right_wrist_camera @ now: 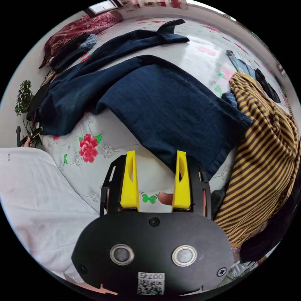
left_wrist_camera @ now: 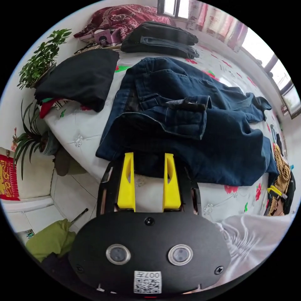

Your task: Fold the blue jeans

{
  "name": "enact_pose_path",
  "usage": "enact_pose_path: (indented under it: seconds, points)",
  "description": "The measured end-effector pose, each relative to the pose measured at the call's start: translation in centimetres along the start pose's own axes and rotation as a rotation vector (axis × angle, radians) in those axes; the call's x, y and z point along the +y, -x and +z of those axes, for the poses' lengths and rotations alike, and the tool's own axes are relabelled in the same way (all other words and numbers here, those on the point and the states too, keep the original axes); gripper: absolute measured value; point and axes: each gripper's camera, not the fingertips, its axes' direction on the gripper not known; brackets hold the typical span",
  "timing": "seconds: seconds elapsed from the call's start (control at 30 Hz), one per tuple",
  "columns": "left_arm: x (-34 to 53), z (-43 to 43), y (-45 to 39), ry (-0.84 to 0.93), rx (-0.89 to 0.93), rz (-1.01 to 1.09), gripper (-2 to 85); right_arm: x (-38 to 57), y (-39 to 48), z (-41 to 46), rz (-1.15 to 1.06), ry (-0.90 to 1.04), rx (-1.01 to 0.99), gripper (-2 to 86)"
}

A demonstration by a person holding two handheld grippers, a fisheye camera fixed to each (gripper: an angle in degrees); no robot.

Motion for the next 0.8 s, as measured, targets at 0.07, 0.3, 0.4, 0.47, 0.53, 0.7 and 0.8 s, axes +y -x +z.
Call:
enact_pose_path:
  seconds: [0.07,0.3,0.4,0.47,0.53,0.7,0.8]
  points:
    - [-1.9,0.2,-1.1,0.016,-0.034,-0.014,6.6,-1.7,1.7,-0.3,-0.128,0.072,0.046,7.2]
    - [-6.3,-7.5,2.0,-0.087,0.173,0.043,-0.9,-3.2,1.5,-15.2,-0.163,-0.235,0.299,0.2]
    - [-4.7,-14.2,4.9,-0.208,0.283,0.087,-0.9,0.1,2.8,-22.6,-0.206,-0.418,0.431,-0.1]
    - [-1.4,-17.7,6.4,-0.263,0.209,0.136,-1.0,3.9,4.4,-25.1,-0.212,-0.514,0.568,-0.2]
    - [1.2,-17.5,7.8,-0.228,0.158,0.132,-1.0,6.5,5.3,-24.2,-0.257,-0.509,0.624,-0.2]
    - [6.9,-7.6,10.1,0.021,0.193,0.022,-1.0,7.8,5.5,-9.5,-0.277,-0.027,0.408,-0.2]
    - [9.0,-5.0,10.1,0.098,0.193,0.002,-1.0,9.9,7.3,-1.3,-0.364,0.243,0.427,-0.2]
